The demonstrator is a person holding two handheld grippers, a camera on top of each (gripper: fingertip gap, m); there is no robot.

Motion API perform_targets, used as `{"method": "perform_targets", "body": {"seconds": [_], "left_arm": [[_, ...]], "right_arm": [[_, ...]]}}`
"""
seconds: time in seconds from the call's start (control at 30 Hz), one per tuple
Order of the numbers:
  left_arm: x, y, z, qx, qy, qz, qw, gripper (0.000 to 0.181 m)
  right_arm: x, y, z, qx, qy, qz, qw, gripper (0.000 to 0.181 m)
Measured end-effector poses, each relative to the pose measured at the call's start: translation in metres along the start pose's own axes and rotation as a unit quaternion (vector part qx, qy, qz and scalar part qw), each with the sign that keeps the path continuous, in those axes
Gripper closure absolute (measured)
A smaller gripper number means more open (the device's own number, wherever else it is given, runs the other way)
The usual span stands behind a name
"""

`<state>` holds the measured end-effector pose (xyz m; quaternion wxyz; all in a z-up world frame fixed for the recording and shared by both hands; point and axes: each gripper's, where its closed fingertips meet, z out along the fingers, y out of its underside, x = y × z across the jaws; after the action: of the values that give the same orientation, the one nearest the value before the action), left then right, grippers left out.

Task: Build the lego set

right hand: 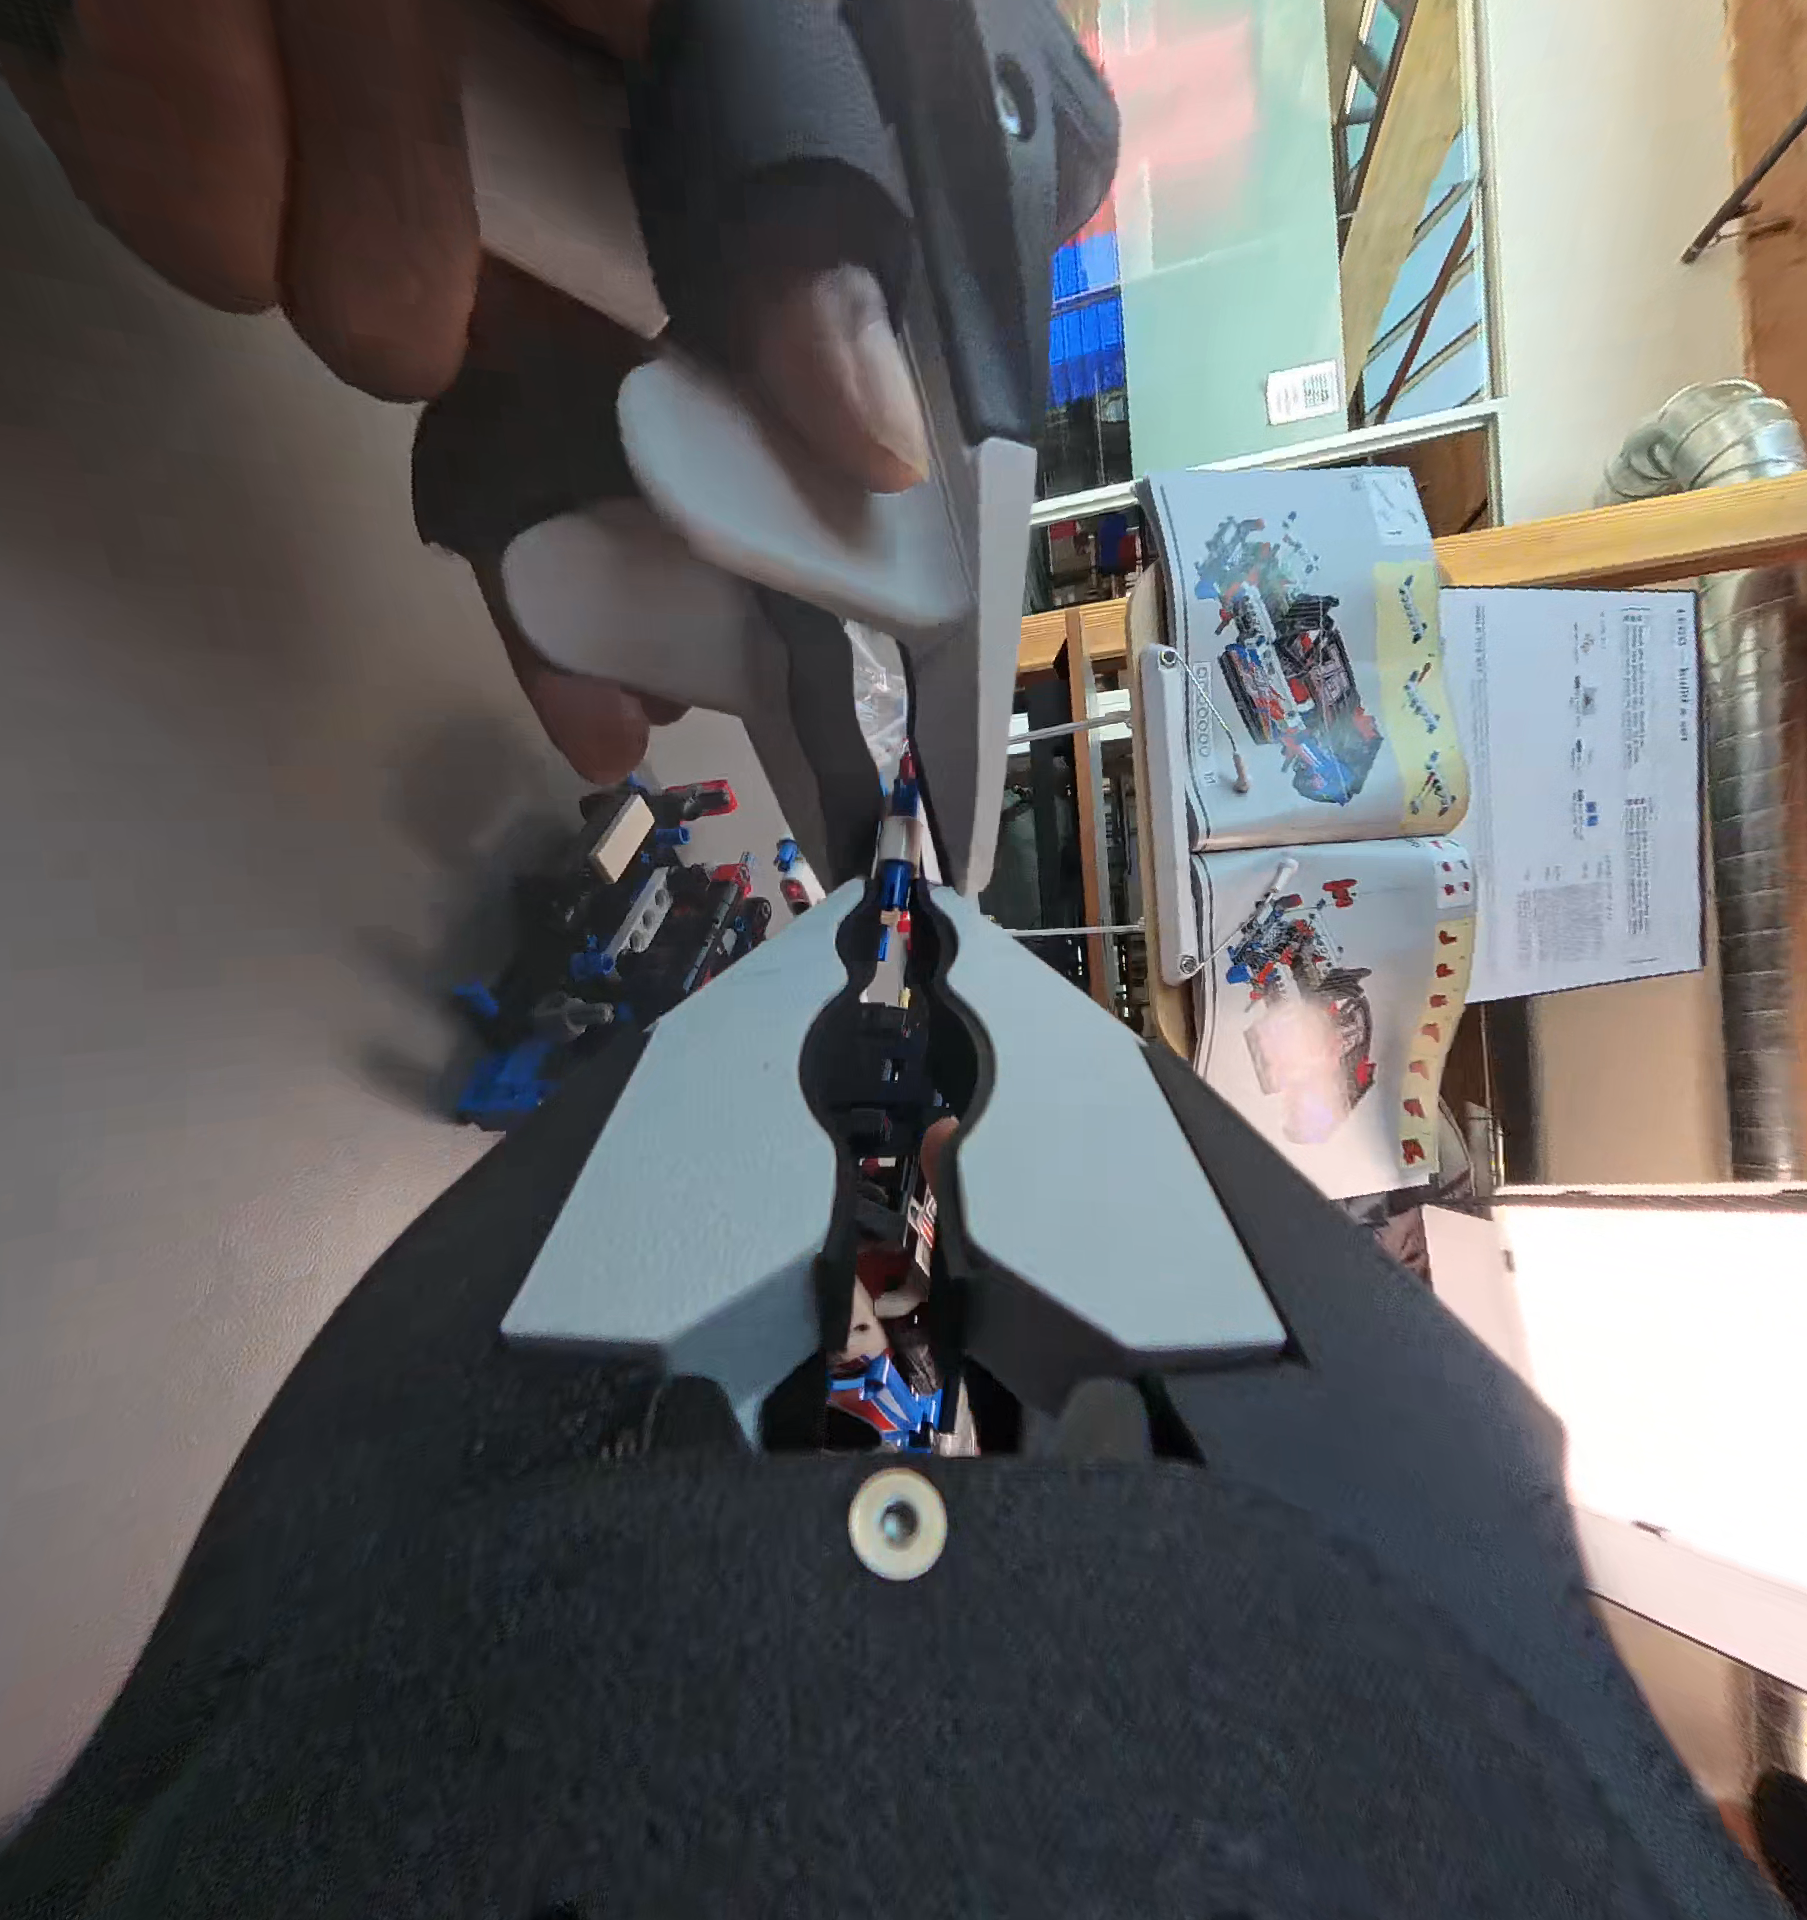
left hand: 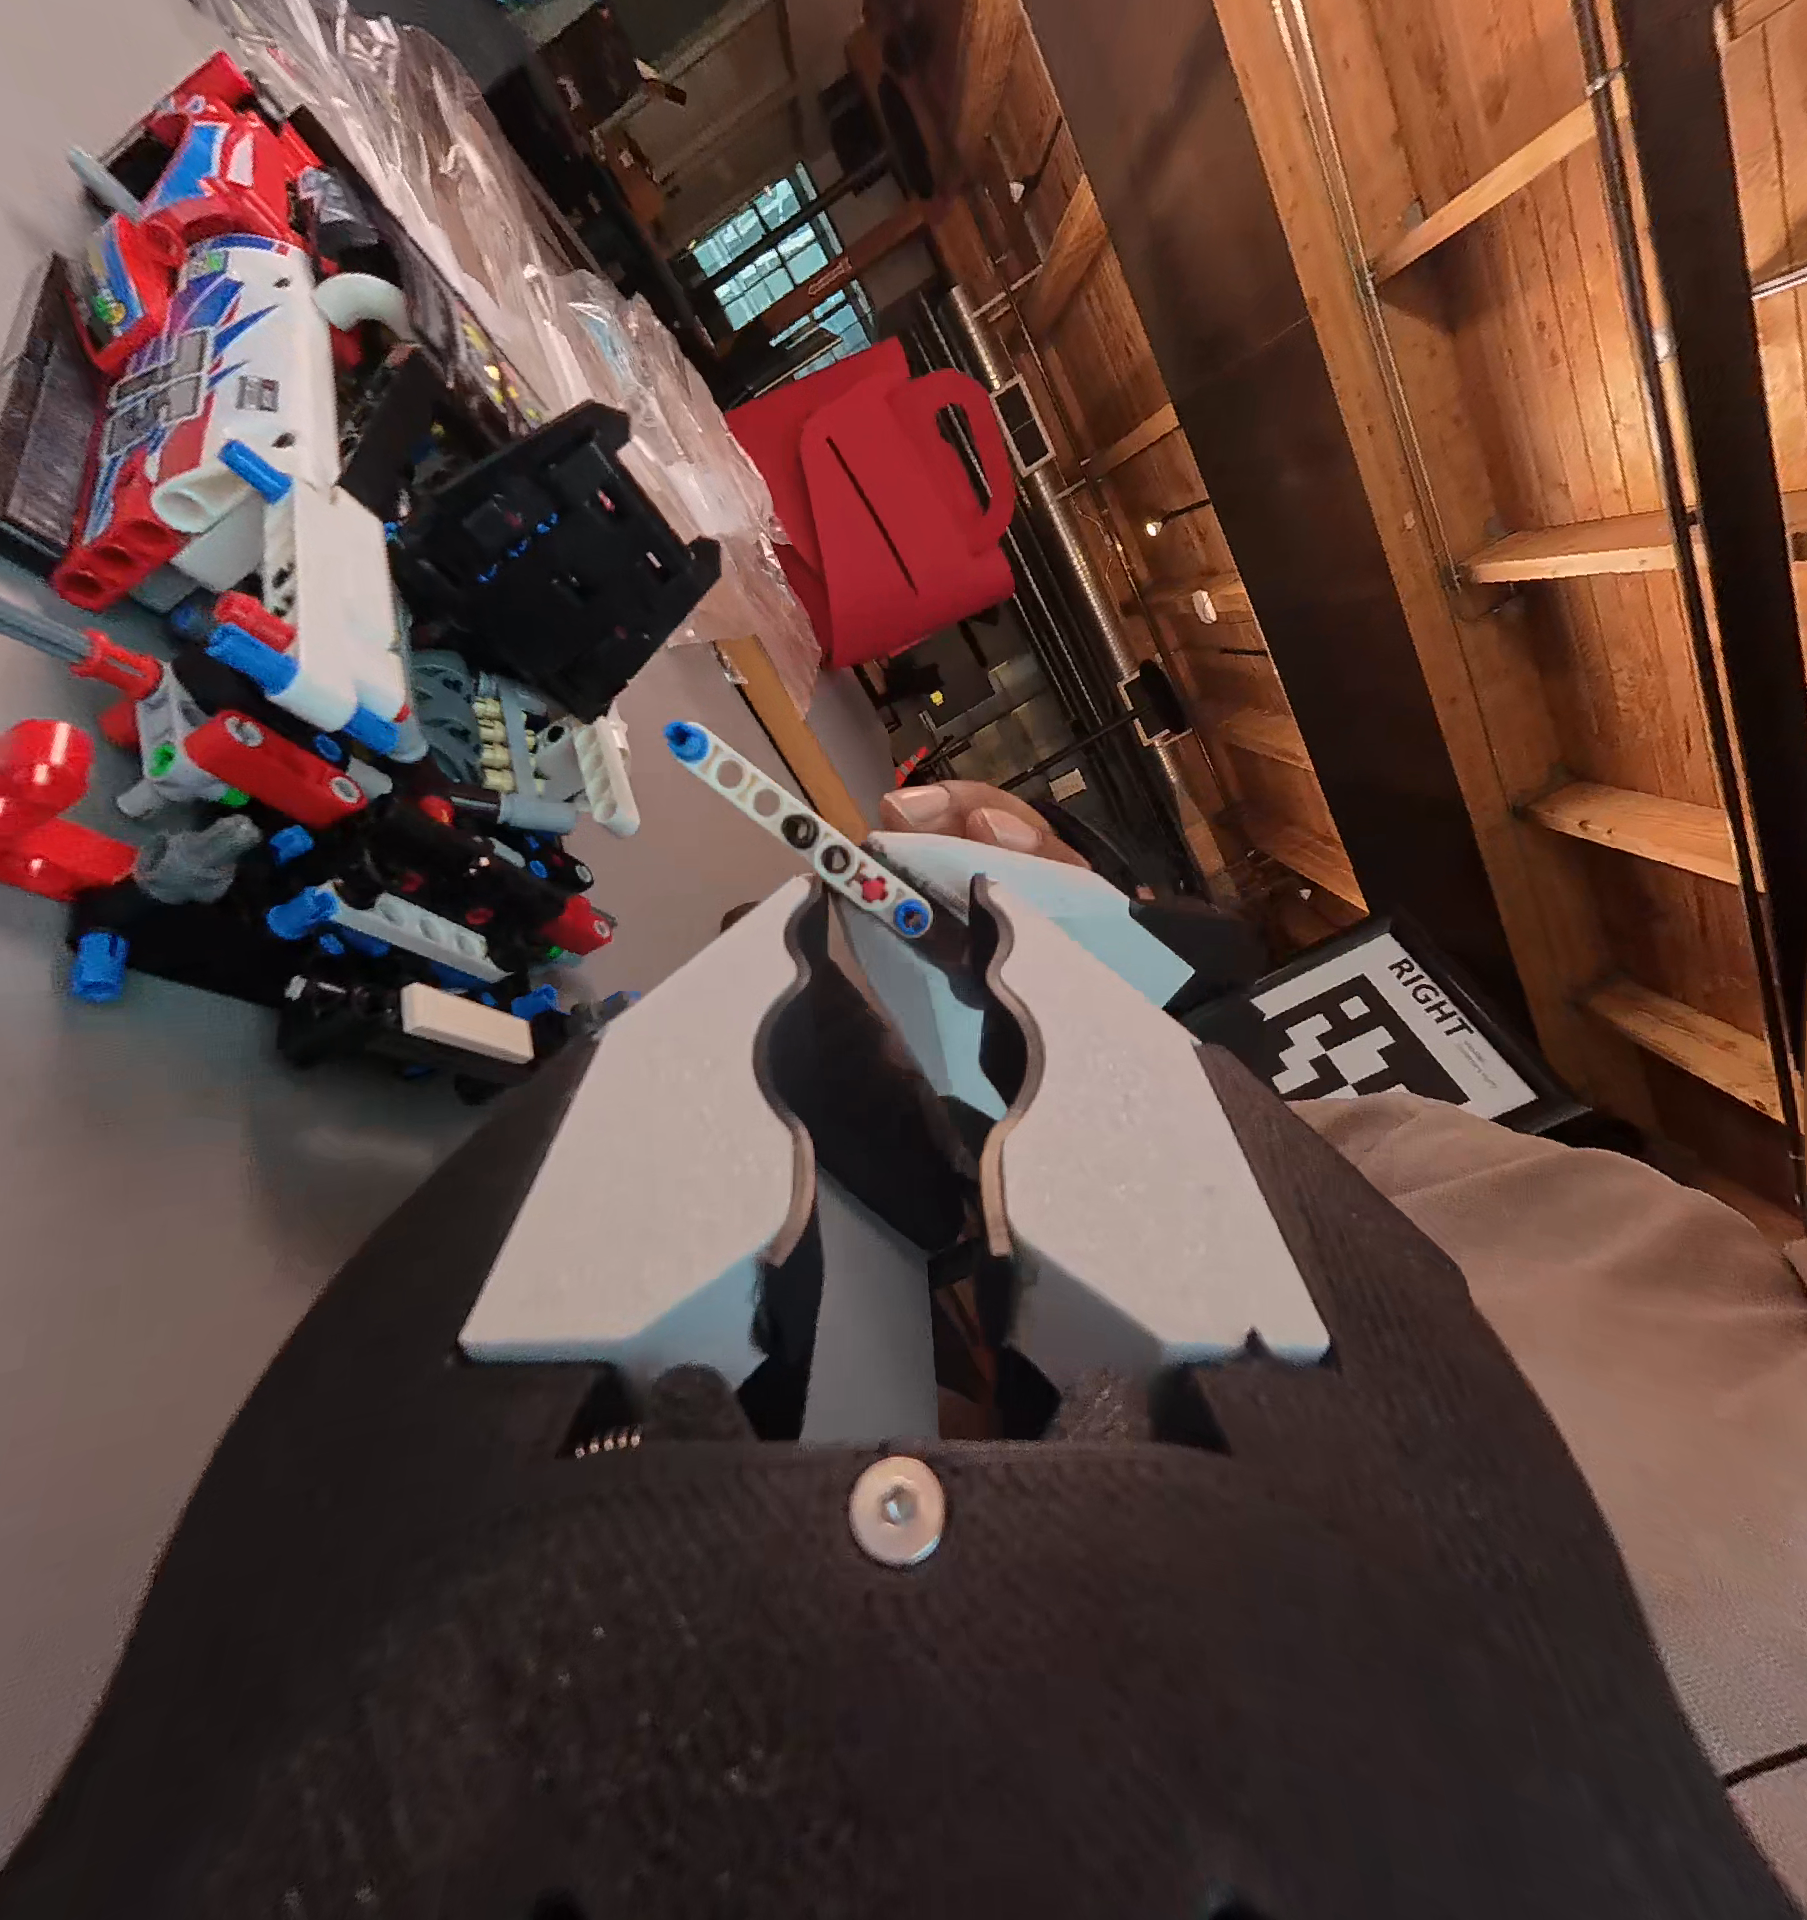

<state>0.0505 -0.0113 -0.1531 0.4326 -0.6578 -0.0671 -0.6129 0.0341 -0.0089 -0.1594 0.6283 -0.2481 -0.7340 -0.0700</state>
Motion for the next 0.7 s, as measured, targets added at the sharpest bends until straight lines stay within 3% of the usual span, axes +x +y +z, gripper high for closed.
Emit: {"method": "perform_targets", "body": {"seconds": [0.2, 0.33, 0.5, 0.7], "left_arm": [[-0.005, 0.008, -0.006, -0.040, 0.004, 0.011, 0.999, 0.168], [-0.009, 0.004, -0.013, -0.067, -0.001, 0.037, 0.997, 0.176], [-0.027, 0.006, -0.017, -0.128, -0.043, 0.071, 0.988, 0.176], [-0.040, 0.009, -0.010, -0.200, -0.066, 0.057, 0.976, 0.176]], "right_arm": [[-0.007, -0.004, -0.005, 0.036, -0.021, 0.021, 0.999, 0.175], [-0.006, 0.008, -0.020, 0.074, -0.147, 0.100, 0.981, 0.163], [0.033, 0.080, -0.018, 0.039, -0.223, 0.200, 0.953, 0.156], [0.022, 0.148, 0.006, -0.021, -0.354, 0.190, 0.915, 0.125]]}}
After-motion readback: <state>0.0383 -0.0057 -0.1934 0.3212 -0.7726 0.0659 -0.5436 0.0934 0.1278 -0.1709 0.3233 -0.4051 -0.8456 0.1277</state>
